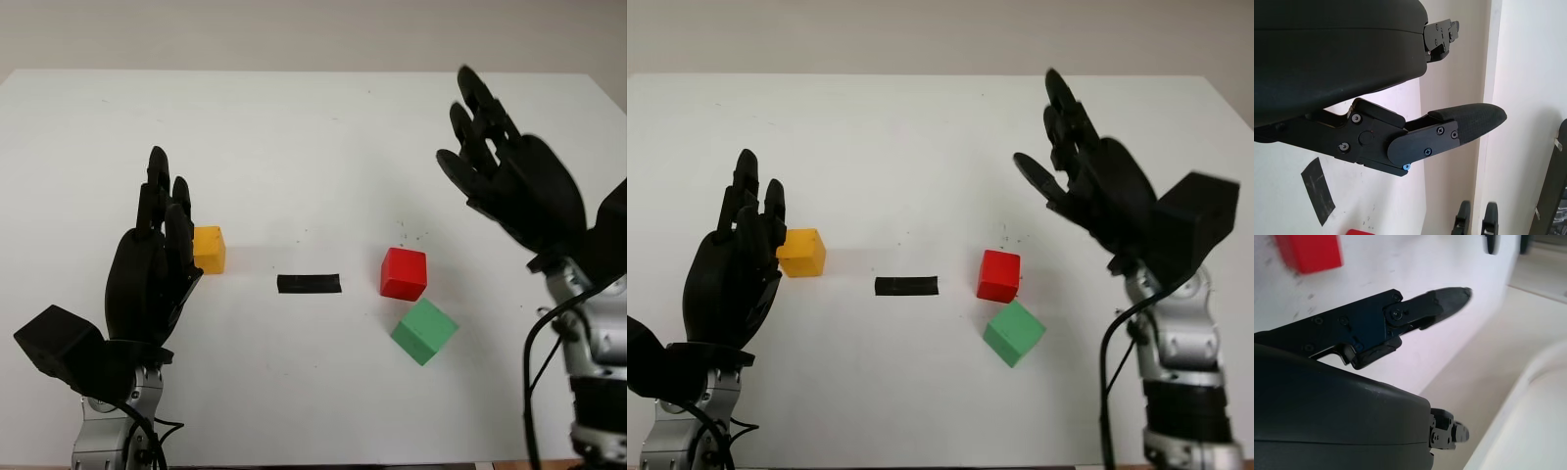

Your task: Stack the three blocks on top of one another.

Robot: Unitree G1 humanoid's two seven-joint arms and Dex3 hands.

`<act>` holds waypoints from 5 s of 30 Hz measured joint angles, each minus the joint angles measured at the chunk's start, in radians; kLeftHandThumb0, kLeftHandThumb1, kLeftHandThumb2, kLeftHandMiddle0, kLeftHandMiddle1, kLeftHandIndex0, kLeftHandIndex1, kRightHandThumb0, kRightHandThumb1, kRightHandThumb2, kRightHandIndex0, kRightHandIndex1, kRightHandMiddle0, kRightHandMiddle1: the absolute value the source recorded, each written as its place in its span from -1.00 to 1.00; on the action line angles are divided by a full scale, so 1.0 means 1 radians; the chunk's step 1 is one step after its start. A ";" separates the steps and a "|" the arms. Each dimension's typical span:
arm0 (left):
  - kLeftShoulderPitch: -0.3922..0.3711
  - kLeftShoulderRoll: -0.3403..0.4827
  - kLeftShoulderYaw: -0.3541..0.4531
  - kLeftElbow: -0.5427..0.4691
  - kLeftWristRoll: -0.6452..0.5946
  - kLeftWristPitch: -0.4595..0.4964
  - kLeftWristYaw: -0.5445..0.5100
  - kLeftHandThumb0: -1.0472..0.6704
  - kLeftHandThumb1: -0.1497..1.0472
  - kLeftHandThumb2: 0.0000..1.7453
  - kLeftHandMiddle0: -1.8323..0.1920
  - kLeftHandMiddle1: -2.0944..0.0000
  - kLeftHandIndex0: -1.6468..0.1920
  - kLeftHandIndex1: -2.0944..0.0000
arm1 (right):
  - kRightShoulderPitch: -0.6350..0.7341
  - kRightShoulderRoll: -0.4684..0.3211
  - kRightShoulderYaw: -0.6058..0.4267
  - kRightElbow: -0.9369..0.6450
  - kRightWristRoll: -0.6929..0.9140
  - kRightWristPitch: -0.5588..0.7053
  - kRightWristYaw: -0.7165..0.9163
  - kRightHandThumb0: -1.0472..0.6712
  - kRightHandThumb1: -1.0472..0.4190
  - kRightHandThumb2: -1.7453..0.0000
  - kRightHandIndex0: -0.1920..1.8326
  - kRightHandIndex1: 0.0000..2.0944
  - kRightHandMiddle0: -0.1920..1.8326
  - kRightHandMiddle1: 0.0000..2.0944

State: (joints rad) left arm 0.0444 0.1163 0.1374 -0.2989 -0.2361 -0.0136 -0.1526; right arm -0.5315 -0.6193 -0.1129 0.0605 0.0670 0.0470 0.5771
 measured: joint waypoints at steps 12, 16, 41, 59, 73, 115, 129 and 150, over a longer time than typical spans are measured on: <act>0.001 0.006 0.014 0.000 0.001 0.005 -0.004 -0.65 1.00 -0.21 1.00 1.00 1.00 1.00 | -0.309 -0.228 0.223 0.213 -0.312 -0.407 0.221 -0.29 -0.59 0.93 -0.54 -0.91 -0.43 -0.89; 0.002 0.007 0.022 0.000 -0.004 0.012 -0.008 -0.65 1.00 -0.21 1.00 1.00 1.00 1.00 | -0.353 -0.246 0.267 0.290 -0.362 -0.623 0.223 -0.25 -0.59 0.94 -0.49 -0.91 -0.36 -0.88; -0.010 0.029 0.025 0.016 0.003 0.055 -0.013 -0.66 1.00 -0.19 1.00 1.00 1.00 1.00 | -0.322 -0.267 0.390 0.523 -0.669 -1.236 -0.074 -0.34 -0.70 0.94 -0.68 -0.99 -0.33 -0.94; -0.011 0.038 0.035 0.016 -0.009 0.055 -0.034 -0.66 1.00 -0.20 1.00 1.00 1.00 1.00 | -0.264 -0.254 0.423 0.516 -0.871 -1.242 -0.323 -0.27 -0.79 0.94 -0.82 -0.96 -0.20 -0.86; -0.009 0.037 0.036 0.016 -0.008 0.059 -0.033 -0.66 1.00 -0.20 1.00 1.00 1.00 1.00 | -0.271 -0.246 0.485 0.562 -1.066 -1.253 -0.636 -0.22 -0.81 0.94 -0.68 -0.94 -0.38 0.17; 0.019 0.009 0.003 0.003 0.009 0.045 -0.003 -0.66 1.00 -0.20 1.00 1.00 1.00 1.00 | -0.463 0.031 0.530 0.618 -0.389 -0.946 -0.083 -0.27 -0.83 0.94 -0.59 -0.96 -0.38 0.33; 0.022 0.001 0.000 0.000 0.009 0.037 -0.003 -0.66 1.00 -0.22 1.00 1.00 1.00 1.00 | -0.419 0.106 0.520 0.595 -0.315 -0.858 0.111 -0.29 -0.82 0.94 -0.65 -0.97 -0.38 0.34; 0.037 0.000 -0.002 -0.009 0.014 0.034 0.010 -0.65 1.00 -0.21 1.00 1.00 1.00 1.00 | -0.404 0.204 0.520 0.730 -0.390 -0.857 0.080 -0.33 -0.82 0.94 -0.68 -0.96 -0.36 0.40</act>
State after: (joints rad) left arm 0.0813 0.1166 0.1351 -0.3083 -0.2218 0.0203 -0.1422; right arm -0.9350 -0.4156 0.4075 0.7900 -0.3230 -0.8102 0.6575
